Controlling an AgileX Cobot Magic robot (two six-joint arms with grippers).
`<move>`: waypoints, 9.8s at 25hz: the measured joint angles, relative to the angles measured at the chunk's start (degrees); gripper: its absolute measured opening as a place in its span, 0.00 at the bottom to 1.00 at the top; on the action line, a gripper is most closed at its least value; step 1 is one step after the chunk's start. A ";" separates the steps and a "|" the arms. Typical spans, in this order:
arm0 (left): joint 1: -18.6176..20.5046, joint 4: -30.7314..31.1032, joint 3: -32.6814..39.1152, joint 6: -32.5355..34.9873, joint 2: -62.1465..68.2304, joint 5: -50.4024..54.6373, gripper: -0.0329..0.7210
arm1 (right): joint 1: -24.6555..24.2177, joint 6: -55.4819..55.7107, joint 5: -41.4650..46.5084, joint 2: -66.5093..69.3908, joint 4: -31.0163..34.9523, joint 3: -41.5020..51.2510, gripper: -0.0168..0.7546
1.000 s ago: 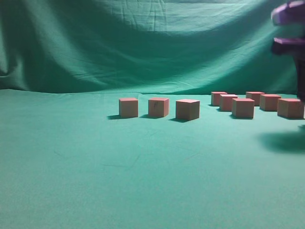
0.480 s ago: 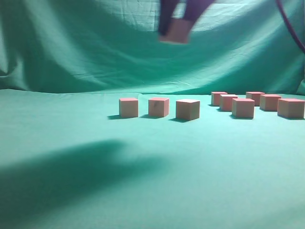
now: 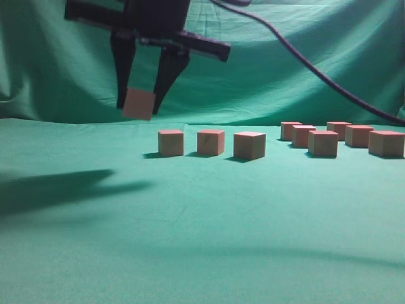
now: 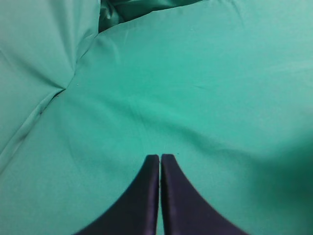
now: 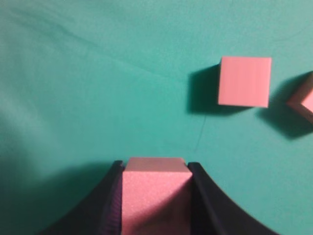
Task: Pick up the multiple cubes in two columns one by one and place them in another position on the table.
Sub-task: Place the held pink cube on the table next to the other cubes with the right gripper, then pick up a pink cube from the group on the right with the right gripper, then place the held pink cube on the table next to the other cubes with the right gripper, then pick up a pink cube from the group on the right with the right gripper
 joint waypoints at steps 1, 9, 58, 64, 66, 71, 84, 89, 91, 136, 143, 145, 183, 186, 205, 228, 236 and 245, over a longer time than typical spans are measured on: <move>0.00 0.00 0.00 0.00 0.00 0.00 0.04 | 0.00 0.96 0.11 1.21 0.00 -0.97 0.35; 0.00 0.00 0.00 0.00 0.00 0.00 0.04 | 0.00 3.38 0.12 5.34 -1.01 -2.63 0.35; 0.00 0.00 0.00 0.00 0.00 0.00 0.04 | 0.00 -9.21 17.02 4.21 -6.37 -24.28 0.73; 0.00 0.00 0.00 0.00 0.00 0.00 0.04 | 0.00 -12.51 17.66 -8.12 -14.49 -21.40 0.73; 0.00 0.00 0.00 0.00 0.00 0.00 0.04 | -0.78 -12.15 17.66 -13.15 -17.77 -17.50 0.73; 0.00 0.00 0.00 0.00 0.00 0.00 0.04 | -6.86 -9.79 17.75 -23.28 -18.84 -5.63 0.73; 0.00 0.00 0.00 0.00 0.00 0.00 0.04 | -24.33 -5.54 3.32 -21.21 -11.46 24.37 0.73; 0.00 0.00 0.00 0.00 0.00 0.00 0.04 | -24.88 -5.40 -5.99 -15.66 -9.96 24.91 0.73; 0.00 0.00 0.00 0.00 0.00 0.00 0.04 | -24.88 -5.40 -8.83 -13.81 -9.82 24.91 0.73; 0.00 0.00 0.00 0.00 0.00 0.00 0.04 | -4.17 -29.83 -4.27 -18.41 -0.36 23.21 0.36; 0.00 0.00 0.00 0.00 0.00 0.00 0.04 | -0.21 -30.87 -13.24 -13.34 0.06 23.26 0.36; 0.00 0.00 0.00 0.00 0.00 0.00 0.04 | -0.21 -31.28 -14.25 -12.15 0.06 23.26 0.36; 0.00 0.00 0.00 0.00 0.00 0.00 0.04 | -0.21 -33.66 9.66 -1.03 -0.41 -1.54 0.72; 0.00 0.00 0.00 0.00 0.00 0.00 0.04 | -0.21 -33.66 15.33 -1.03 -1.43 -7.97 0.72; 0.00 0.00 0.00 0.00 0.00 0.00 0.04 | -11.82 -25.78 17.82 -23.13 -11.86 -11.79 0.72; 0.00 0.00 0.00 0.00 0.00 0.00 0.04 | -41.08 -34.78 -5.83 -11.85 7.52 23.04 0.72; 0.00 0.00 0.00 0.00 0.00 0.00 0.04 | -41.08 -35.00 -10.64 -7.89 6.29 23.04 0.72; 0.00 0.00 0.00 0.00 0.00 0.00 0.04 | -41.08 -36.04 -9.94 -6.04 6.26 22.61 0.36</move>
